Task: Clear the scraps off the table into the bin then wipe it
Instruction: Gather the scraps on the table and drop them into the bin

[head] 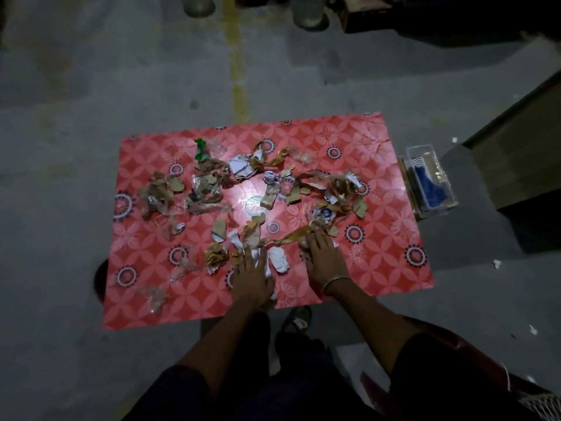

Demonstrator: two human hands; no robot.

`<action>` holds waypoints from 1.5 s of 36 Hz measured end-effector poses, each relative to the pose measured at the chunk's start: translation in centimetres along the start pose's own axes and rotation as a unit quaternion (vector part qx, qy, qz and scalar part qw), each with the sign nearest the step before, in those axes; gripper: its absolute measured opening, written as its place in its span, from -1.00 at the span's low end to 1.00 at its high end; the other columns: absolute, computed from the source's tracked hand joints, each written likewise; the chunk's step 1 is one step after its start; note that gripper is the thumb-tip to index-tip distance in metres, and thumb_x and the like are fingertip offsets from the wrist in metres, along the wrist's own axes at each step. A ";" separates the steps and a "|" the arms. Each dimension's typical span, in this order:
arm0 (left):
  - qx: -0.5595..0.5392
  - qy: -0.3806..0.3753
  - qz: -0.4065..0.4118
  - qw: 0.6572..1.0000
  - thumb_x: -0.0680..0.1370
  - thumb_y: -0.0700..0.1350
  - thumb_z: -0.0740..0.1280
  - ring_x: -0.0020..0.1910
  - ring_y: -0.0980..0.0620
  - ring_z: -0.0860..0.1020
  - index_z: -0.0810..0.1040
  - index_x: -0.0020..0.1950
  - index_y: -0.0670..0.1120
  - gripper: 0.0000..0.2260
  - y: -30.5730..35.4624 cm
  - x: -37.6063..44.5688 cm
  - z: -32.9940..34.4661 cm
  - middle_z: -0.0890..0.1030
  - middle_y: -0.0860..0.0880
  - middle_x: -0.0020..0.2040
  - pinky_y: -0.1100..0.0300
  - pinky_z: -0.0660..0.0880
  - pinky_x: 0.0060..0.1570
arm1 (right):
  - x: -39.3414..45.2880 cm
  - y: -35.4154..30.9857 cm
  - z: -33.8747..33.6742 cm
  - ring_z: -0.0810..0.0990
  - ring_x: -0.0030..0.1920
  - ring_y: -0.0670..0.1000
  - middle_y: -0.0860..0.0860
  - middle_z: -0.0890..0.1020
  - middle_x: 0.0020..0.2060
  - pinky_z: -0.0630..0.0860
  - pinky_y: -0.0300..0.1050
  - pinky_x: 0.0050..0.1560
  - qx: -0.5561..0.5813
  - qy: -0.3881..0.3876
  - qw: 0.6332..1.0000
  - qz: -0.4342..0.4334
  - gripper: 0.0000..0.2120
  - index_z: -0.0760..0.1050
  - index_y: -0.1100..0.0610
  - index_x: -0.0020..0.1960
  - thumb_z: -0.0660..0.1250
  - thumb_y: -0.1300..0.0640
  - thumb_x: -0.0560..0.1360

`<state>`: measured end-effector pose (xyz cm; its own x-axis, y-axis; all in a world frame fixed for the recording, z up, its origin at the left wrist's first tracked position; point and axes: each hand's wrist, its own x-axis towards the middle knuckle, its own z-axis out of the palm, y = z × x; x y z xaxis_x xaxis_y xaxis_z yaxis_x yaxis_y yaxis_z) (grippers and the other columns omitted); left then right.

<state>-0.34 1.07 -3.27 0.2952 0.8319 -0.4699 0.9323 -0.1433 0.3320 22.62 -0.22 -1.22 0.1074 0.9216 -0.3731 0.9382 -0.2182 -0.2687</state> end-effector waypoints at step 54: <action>-0.266 0.027 -0.303 0.915 0.24 0.31 0.69 0.69 -0.42 -0.03 -0.34 0.73 0.05 0.45 14.3 0.0 1.1 -0.14 -0.32 0.70 -0.31 0.21 0.58 | 13.8 12.6 -11.7 -0.14 0.67 0.23 0.11 -0.16 0.68 0.07 0.39 0.60 0.120 -0.197 0.972 -0.047 0.32 -0.09 -0.19 0.67 0.61 -0.42 0.16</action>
<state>13.27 -1.55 0.59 -0.2653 0.6997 -0.6634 0.6835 0.6217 0.3824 39.76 13.47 0.61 -0.1533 0.7570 -0.6352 0.8286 -0.2518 -0.5000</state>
